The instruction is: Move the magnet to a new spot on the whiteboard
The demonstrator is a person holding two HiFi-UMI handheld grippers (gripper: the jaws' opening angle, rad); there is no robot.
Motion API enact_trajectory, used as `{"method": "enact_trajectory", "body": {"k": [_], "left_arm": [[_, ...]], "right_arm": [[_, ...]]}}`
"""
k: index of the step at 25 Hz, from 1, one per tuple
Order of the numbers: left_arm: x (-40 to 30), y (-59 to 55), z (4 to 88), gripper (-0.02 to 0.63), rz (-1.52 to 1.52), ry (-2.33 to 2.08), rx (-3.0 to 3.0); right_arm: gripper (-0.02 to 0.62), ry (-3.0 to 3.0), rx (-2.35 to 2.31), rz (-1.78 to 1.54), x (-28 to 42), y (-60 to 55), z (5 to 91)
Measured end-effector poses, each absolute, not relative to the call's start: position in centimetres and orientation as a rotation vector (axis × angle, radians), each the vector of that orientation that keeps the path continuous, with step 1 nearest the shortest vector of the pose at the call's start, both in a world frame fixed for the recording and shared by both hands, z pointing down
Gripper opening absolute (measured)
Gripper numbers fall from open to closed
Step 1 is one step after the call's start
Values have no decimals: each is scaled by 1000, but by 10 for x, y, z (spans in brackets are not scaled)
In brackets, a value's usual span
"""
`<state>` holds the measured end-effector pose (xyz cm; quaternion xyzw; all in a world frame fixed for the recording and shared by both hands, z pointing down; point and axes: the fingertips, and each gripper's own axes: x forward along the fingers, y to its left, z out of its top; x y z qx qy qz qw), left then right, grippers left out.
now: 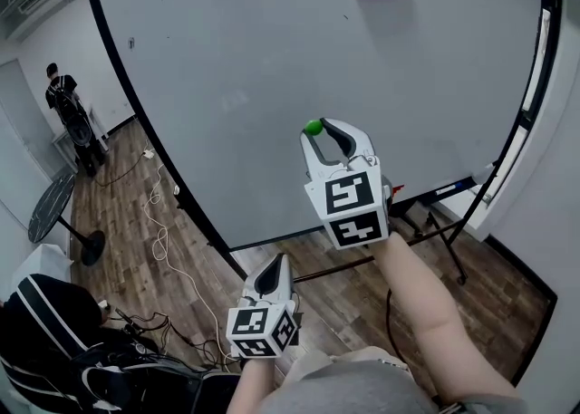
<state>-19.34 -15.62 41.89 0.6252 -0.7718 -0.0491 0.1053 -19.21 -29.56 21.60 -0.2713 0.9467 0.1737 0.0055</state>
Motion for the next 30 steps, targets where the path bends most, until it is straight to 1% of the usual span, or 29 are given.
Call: {"method": "enact_trajectory", "body": {"k": [17,30], "left_arm": [[-158,-207,417,5,-138,-2118,2005],[-128,-274,425,5,-133,-1974,2130]], "right_arm": [[121,2908,-1099,533,-126,-349,212],[121,2870,-1234,579,-93,-404,213]]}}
